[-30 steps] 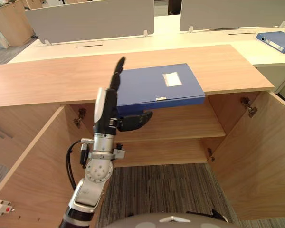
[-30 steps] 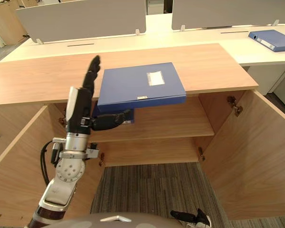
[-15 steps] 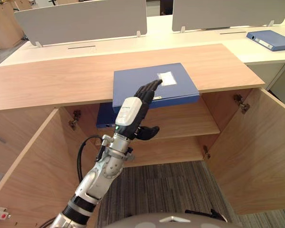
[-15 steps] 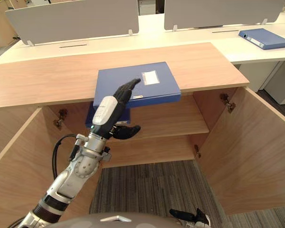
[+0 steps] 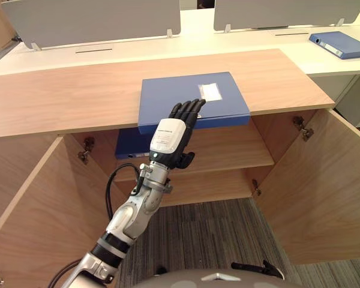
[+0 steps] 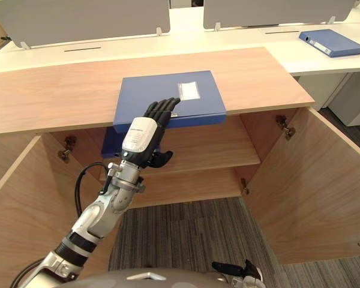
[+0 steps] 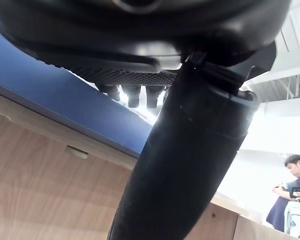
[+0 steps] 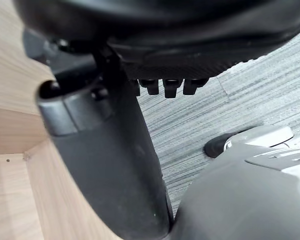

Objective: Walk over to the cabinet, pick up the folder, carry it to the office cabinet, place the folder inside the office cabinet, then close the office cabinet door

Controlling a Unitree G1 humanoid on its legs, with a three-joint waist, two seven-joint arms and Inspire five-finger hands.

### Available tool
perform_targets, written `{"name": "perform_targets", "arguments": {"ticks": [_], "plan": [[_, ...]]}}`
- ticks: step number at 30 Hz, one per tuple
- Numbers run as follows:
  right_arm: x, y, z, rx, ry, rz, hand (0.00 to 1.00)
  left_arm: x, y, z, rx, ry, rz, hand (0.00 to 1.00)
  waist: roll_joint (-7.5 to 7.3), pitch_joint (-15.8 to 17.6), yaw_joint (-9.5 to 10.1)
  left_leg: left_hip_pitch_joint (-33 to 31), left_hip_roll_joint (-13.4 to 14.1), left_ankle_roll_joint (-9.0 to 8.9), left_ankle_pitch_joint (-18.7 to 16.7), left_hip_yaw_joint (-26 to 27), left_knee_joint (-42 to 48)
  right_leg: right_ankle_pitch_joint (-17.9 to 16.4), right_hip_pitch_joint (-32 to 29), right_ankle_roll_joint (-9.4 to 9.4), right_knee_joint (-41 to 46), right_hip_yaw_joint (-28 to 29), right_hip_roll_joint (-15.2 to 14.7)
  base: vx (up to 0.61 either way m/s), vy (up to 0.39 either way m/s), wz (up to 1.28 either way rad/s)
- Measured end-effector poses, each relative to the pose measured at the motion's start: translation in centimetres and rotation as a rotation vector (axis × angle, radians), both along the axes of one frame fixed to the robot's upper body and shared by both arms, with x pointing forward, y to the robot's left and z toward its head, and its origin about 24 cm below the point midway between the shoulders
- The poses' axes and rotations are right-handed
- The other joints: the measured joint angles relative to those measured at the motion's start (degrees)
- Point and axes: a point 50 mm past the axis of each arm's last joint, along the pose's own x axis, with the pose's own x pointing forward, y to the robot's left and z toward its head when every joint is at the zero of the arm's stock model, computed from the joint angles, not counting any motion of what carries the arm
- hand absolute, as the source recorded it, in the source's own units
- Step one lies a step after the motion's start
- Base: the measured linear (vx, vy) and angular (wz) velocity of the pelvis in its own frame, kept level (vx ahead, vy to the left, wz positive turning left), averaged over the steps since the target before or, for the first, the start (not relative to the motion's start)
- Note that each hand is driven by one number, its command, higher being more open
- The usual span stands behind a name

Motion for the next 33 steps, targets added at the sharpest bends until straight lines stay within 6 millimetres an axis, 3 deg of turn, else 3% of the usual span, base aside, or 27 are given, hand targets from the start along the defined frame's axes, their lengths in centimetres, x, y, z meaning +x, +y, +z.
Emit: {"name": "perform_targets", "arguments": {"ticks": [15,16,33], "plan": [[0.3,0.3,0.0,0.015,-0.015,-0.051,1.00,0.9,0.0,0.1,0.029,-0.037,0.064,1.00,-0.50,1.47,-0.32,0.06,-0.08,-0.01,-0.01,-0.14,-0.06,0.93,0.89,0.37,-1.81,-0.13,-0.13,-0.04,0.008,-0.01],[0.3,0.3,0.0,0.016,-0.015,-0.051,1.00,1.2,0.0,0.3,0.024,-0.039,0.073,0.00,-0.48,1.49,-0.31,0.04,-0.07,-0.01,-0.01,-0.15,-0.07,0.93,0.90,0.37,-1.84,-0.15,-0.13,0.00,0.000,0.00],[0.8,0.5,0.0,0.037,-0.032,-0.070,1.00,3.2,1.8,2.7,0.016,-0.161,0.198,0.00,-0.85,1.94,-1.04,0.08,-0.05,-0.02,-0.02,-0.11,-0.08,0.93,1.03,0.37,-1.98,-0.18,-0.13,0.00,0.000,0.00]]}}
